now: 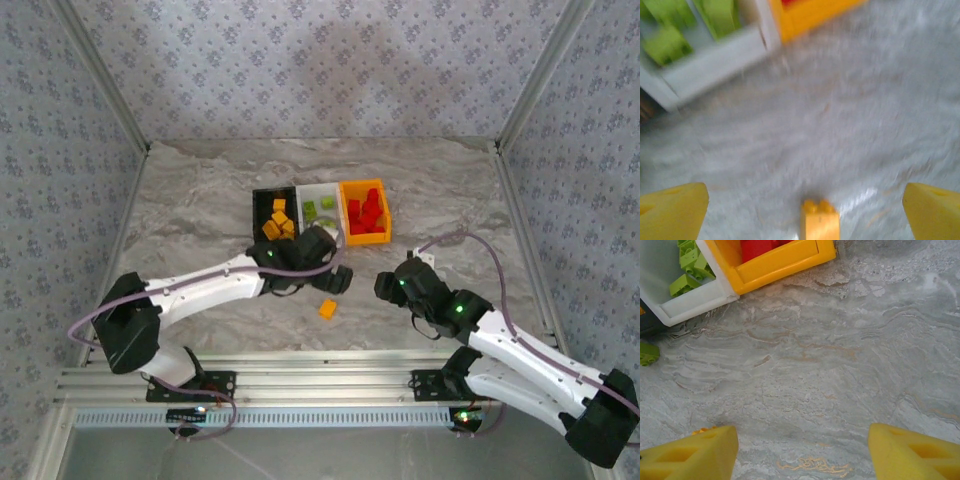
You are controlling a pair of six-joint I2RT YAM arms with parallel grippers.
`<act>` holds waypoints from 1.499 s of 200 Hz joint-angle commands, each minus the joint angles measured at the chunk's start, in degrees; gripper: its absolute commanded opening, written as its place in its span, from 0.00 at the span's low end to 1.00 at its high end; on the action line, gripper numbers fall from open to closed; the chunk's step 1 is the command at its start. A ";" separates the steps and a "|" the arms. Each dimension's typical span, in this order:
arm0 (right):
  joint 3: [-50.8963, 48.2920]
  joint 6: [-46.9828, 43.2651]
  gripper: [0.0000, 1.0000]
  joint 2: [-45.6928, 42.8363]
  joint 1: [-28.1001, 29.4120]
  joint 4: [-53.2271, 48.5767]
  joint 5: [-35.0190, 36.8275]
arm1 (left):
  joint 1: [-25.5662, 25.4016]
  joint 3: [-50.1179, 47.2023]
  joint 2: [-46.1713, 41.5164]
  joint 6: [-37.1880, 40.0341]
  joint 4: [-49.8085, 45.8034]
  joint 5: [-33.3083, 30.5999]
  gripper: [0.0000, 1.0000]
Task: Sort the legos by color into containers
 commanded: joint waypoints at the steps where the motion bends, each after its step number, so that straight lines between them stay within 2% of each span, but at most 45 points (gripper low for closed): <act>1: -0.46 0.90 0.71 0.45 -0.38 0.35 -0.48 | -3.32 -3.82 1.00 -3.54 0.69 0.73 0.99; 31: -0.27 0.81 0.71 0.33 -0.41 -0.12 -0.57 | -6.47 -6.31 3.85 -4.93 3.75 0.46 0.92; 60: -0.02 0.83 0.71 -0.34 -0.52 -0.44 -0.39 | -7.18 -6.56 7.11 -4.99 5.71 0.35 0.84; 108: 0.07 0.89 0.71 -1.26 -0.52 -1.12 -0.15 | -7.17 -5.14 11.58 -4.05 5.39 -0.18 0.54; 140: -0.02 1.06 0.71 -1.77 -0.59 -1.52 -0.10 | -7.17 -5.47 10.09 -4.14 4.22 -0.84 0.37; 179: -0.25 0.99 0.71 -1.65 -0.61 -0.53 -0.11 | -6.29 -7.69 4.60 -5.20 3.57 -2.29 0.30; 209: -0.29 1.05 0.71 -1.48 -0.61 -0.33 -0.30 | -1.46 -9.98 -2.50 -5.02 2.27 -3.69 0.28; 256: -0.20 0.98 0.71 -1.50 -0.56 -0.32 -0.48 | 11.11 -8.71 -14.57 -2.46 -0.61 -2.38 0.28; 278: -0.28 1.00 0.71 -1.44 -0.55 -0.07 -0.50 | 16.64 -5.61 -15.00 -0.46 -1.19 -1.15 0.28; 300: -0.21 0.99 0.71 -1.01 -0.61 0.45 -0.57 | 22.40 -1.96 -10.38 0.94 0.13 1.05 0.28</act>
